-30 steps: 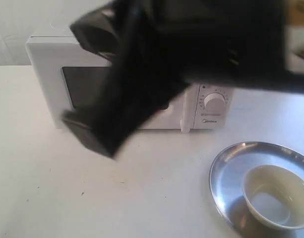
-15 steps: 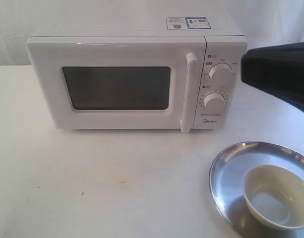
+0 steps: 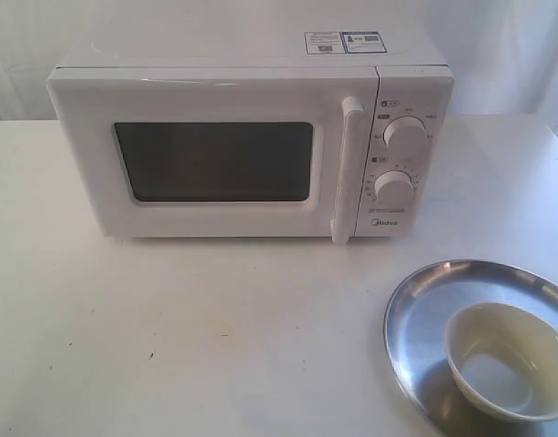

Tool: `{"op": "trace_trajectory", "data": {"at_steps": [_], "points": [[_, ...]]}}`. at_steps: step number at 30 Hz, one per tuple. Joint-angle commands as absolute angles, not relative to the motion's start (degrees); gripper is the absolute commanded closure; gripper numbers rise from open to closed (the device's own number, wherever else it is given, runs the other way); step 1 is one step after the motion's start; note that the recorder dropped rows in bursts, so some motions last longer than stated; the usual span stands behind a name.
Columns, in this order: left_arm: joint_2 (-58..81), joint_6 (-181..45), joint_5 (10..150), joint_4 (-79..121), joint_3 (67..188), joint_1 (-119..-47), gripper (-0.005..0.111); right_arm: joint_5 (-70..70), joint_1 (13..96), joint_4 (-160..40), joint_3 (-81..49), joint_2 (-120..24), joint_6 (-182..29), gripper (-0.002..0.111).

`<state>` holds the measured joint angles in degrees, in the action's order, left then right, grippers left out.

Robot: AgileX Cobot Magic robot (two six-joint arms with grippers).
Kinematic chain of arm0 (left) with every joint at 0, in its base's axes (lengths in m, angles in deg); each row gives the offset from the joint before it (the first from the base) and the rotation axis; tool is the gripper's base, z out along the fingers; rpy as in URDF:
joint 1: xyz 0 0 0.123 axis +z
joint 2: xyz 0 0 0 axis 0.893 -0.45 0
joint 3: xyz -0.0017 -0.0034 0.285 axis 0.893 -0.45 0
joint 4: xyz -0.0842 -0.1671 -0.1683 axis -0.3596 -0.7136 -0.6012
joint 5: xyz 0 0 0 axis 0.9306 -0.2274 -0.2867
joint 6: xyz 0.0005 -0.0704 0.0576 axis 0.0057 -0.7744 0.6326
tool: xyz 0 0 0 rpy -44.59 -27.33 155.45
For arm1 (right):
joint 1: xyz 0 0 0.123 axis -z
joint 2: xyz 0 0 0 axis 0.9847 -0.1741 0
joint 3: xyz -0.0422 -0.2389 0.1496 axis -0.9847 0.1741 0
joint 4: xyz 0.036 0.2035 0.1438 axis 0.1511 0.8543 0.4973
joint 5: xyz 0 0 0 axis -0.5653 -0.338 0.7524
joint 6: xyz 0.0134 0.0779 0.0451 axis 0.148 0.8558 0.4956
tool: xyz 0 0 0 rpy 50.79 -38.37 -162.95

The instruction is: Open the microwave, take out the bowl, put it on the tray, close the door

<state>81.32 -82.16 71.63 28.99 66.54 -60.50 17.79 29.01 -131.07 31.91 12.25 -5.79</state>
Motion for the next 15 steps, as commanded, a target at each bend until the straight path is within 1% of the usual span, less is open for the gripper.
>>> {"op": "trace_trajectory", "data": {"at_steps": [1, 3, 6, 12, 15], "points": [[81.4, -82.5, 71.7, 28.8, 66.6, -60.5, 0.107, 7.5, 43.6, -132.9, 39.1, 22.5, -4.8, 0.108], [81.4, -82.5, 71.7, 28.8, 66.6, -60.5, 0.107, 4.1, 49.4, -132.9, 42.1, 23.9, -4.8, 0.108], [81.4, -82.5, 71.8, 28.8, 66.6, -60.5, 0.107, 2.6, 54.3, -131.7, 44.9, 23.9, -4.8, 0.108], [81.4, -82.5, 71.6, 28.8, 66.6, -60.5, 0.107, 0.8, 62.8, -131.7, 48.7, 23.9, -2.4, 0.108], [81.4, -82.5, 71.6, 28.8, 66.6, -60.5, 0.107, 1.3, 64.9, -131.7, 48.7, 23.9, -1.8, 0.108]]}}
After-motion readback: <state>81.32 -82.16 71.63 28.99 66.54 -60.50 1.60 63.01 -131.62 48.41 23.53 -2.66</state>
